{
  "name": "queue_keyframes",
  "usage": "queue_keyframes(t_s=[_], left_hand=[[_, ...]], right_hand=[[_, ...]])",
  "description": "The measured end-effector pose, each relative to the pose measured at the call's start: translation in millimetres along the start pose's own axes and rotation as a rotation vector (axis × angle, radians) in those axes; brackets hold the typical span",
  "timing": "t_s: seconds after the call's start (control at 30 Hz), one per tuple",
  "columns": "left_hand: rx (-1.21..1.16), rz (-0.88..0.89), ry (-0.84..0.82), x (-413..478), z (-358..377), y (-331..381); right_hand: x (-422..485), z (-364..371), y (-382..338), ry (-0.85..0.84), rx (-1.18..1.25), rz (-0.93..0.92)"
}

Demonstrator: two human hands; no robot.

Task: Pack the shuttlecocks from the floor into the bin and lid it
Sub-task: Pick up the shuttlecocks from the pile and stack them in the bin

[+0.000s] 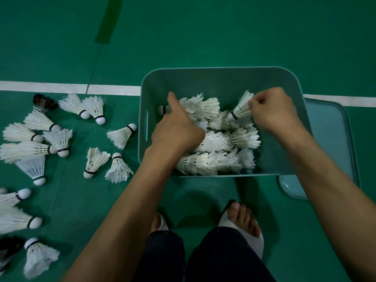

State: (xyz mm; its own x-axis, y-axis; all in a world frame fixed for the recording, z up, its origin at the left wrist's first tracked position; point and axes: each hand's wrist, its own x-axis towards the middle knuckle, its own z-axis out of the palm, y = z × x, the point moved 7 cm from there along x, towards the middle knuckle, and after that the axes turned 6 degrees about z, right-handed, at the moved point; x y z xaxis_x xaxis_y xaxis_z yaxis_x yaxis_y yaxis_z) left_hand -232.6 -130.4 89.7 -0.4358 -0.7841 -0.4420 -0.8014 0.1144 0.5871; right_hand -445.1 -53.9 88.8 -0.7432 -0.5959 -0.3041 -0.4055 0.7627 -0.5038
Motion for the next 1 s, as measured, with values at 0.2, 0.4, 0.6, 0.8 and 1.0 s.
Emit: queue_keyframes(t_s=[0.2, 0.4, 0.6, 0.8, 1.0], left_hand=[[0.027, -0.061, -0.055, 19, 3, -12], [0.031, -0.050, -0.078, 30, 7, -19], [0.025, -0.042, -0.100, 35, 14, -22], [0.029, -0.027, -0.100, 35, 13, -22], [0.065, 0.057, -0.086, 22, -3, -4]], right_hand=[[15, 32, -6, -0.094, 0.347, 0.215], [9, 58, -16, -0.361, 0.605, 0.316], [13, 67, -18, -0.414, 0.578, 0.345], [30, 53, -21, -0.142, 0.140, 0.085], [22, 24, -20, 0.053, 0.218, 0.094]])
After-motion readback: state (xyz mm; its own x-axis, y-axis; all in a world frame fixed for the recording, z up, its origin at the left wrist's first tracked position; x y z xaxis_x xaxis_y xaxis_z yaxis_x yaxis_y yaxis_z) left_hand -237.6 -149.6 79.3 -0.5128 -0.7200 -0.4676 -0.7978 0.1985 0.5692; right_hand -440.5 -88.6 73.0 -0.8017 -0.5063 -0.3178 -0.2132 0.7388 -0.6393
